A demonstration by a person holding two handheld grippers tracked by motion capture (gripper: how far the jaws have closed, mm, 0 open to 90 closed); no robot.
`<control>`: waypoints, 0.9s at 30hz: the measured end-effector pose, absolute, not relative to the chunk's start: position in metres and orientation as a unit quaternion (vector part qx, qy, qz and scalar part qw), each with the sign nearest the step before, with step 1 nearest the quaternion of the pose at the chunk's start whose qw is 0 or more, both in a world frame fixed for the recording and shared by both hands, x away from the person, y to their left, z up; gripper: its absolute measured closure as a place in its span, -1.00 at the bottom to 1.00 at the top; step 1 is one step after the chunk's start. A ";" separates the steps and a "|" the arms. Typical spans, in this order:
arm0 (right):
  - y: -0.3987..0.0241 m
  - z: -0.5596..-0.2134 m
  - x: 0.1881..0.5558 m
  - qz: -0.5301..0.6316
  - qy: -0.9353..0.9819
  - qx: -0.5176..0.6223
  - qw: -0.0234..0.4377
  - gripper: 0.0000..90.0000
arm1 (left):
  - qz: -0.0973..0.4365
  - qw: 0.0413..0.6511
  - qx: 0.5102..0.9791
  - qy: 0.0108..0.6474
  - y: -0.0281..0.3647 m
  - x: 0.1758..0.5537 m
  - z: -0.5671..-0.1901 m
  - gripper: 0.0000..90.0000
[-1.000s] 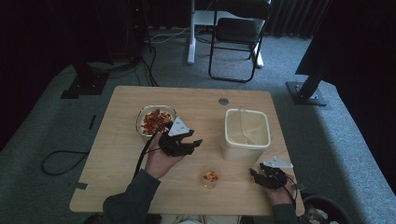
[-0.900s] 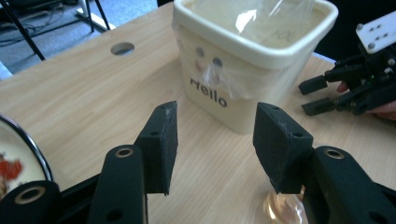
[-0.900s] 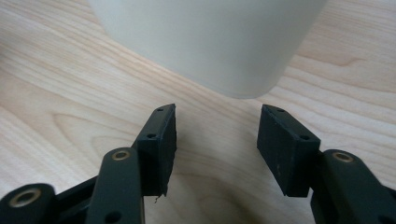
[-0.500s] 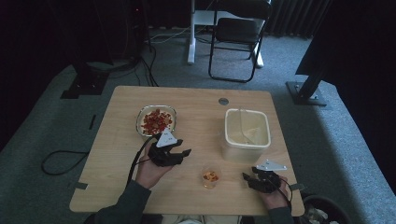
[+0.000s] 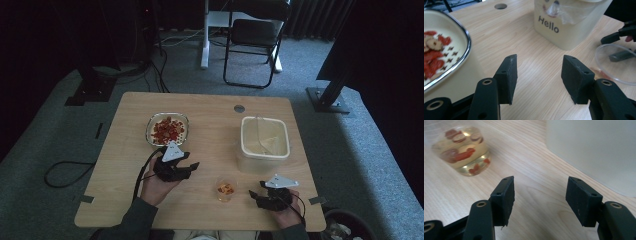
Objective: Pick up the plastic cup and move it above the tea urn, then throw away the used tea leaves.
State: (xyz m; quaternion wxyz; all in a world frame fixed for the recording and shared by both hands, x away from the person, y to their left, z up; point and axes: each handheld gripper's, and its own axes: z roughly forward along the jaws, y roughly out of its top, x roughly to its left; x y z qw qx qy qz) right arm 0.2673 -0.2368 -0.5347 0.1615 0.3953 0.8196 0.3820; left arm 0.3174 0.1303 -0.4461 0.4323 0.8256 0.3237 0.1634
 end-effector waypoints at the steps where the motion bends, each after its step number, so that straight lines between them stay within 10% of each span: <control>1: -0.236 -0.535 0.267 0.382 0.820 0.394 0.160 -0.13 | 0.162 0.432 0.825 0.327 0.132 0.317 -0.446 0.06; 27: -0.187 -0.535 0.265 0.414 0.846 0.313 0.121 -0.01 | 0.097 0.427 0.853 0.285 0.132 0.297 -0.502 -0.25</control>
